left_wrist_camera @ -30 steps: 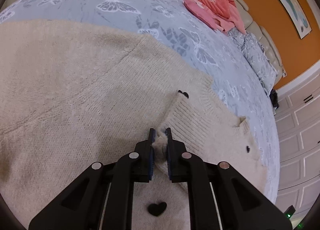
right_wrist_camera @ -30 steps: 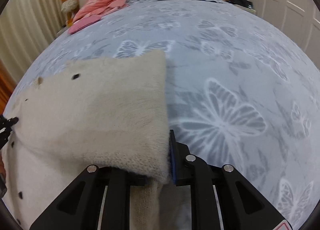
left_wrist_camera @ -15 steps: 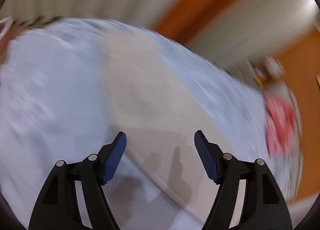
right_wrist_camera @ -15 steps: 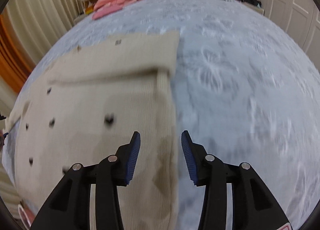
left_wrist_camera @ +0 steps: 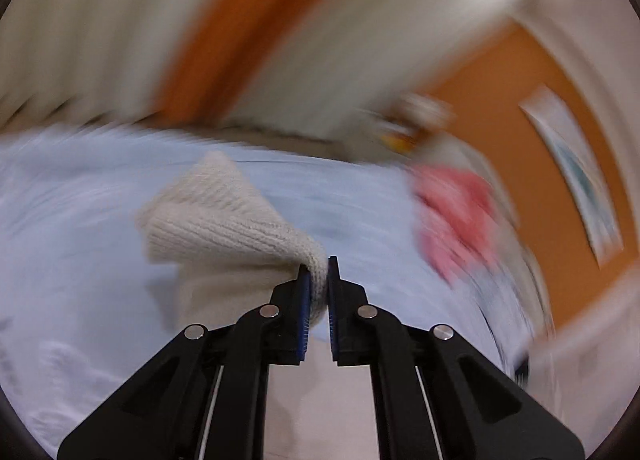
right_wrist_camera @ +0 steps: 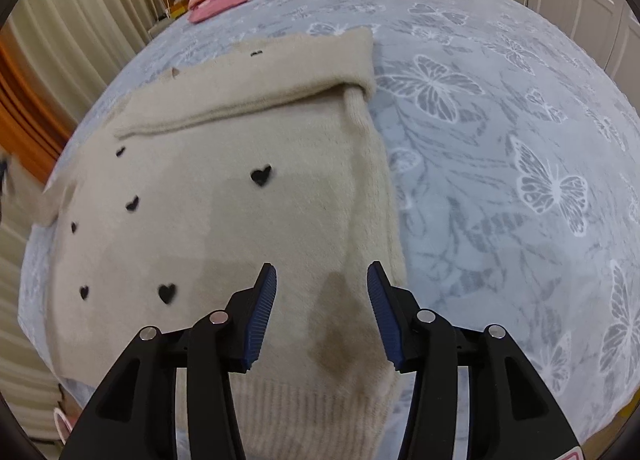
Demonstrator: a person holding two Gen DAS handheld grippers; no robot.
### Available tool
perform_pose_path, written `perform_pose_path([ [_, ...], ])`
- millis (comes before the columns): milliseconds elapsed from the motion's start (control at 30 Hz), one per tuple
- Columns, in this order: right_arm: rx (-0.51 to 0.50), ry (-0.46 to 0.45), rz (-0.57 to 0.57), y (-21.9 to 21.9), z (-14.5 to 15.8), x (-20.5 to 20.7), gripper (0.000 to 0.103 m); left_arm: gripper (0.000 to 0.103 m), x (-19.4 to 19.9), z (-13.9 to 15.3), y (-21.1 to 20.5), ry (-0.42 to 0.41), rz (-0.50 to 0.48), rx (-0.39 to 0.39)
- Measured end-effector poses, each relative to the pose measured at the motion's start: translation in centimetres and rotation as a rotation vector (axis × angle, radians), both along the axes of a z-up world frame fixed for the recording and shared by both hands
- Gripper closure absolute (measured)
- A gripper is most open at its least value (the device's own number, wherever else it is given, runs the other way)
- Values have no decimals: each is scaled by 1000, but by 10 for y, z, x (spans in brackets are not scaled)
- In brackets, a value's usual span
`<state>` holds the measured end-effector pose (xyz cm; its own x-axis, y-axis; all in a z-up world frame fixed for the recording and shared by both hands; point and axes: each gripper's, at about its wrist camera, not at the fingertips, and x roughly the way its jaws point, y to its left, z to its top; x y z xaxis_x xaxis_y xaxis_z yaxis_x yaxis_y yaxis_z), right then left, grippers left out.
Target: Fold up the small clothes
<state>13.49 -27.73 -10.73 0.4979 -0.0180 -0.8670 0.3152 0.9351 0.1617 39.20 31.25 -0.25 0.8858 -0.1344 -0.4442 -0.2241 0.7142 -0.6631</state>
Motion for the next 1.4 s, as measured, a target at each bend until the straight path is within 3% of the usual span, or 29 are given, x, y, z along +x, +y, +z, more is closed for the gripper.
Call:
perform_pose_path([
  [33, 11, -6, -1, 0, 1, 2, 56, 97, 1, 25, -43, -64, -115, 22],
  [100, 27, -25, -1, 1, 4, 6, 56, 96, -2, 45, -106, -124, -260, 26],
  [200, 41, -52, 1, 0, 8, 8, 56, 96, -13, 45, -224, -143, -507, 15],
  [300, 36, -54, 0, -5, 8, 7, 55, 92, -25, 3, -330, -58, -689, 64],
  [333, 45, -50, -1, -10, 7, 7, 55, 85, -30, -14, -351, -23, -723, 58],
  [367, 50, -47, -2, -13, 6, 6, 55, 63, -38, -38, -375, 42, -771, 49],
  [433, 52, -38, 1, -20, 5, 6, 54, 49, -46, -76, -397, 152, -788, 60],
  [500, 45, -39, 21, -26, 6, 11, 54, 49, -63, -105, -390, 208, -757, 60],
  [600, 71, -68, 70, -33, 15, 37, 50, 42, -79, -111, -348, 210, -672, -2],
  [667, 100, -87, 108, -34, 21, 69, 44, 37, -70, -112, -308, 211, -576, -33],
  [800, 208, -130, 142, -34, 24, 148, 44, 35, -42, -119, -219, 277, -359, -108],
  [900, 241, -93, 92, -37, 12, 204, 44, 33, -24, -129, -172, 336, -246, -174],
  [1033, 296, -3, -22, -38, -20, 254, 43, 31, -21, -148, -145, 370, -157, -314],
  [1067, 323, -4, -37, -35, -26, 261, 47, 31, -21, -155, -142, 375, -140, -355],
  [1100, 334, -18, -32, -30, -26, 265, 58, 32, -19, -159, -142, 364, -129, -381],
  [1133, 348, -31, -2, -22, -22, 271, 93, 38, -18, -157, -141, 351, -120, -385],
  [1167, 360, -47, 15, -17, -17, 273, 94, 46, -17, -154, -142, 327, -107, -377],
  [1233, 346, -146, 47, -12, 10, 269, 94, 73, -9, -147, -150, 275, -102, -391],
  [1267, 317, -220, 59, -14, 33, 263, 94, 76, -5, -142, -152, 242, -105, -398],
  [1333, 300, -292, 41, -25, 52, 251, 95, 77, 2, -134, -154, 214, -80, -368],
  [1400, 229, -306, 4, -44, 54, 239, 95, 83, 14, -139, -154, 230, -82, -345],
])
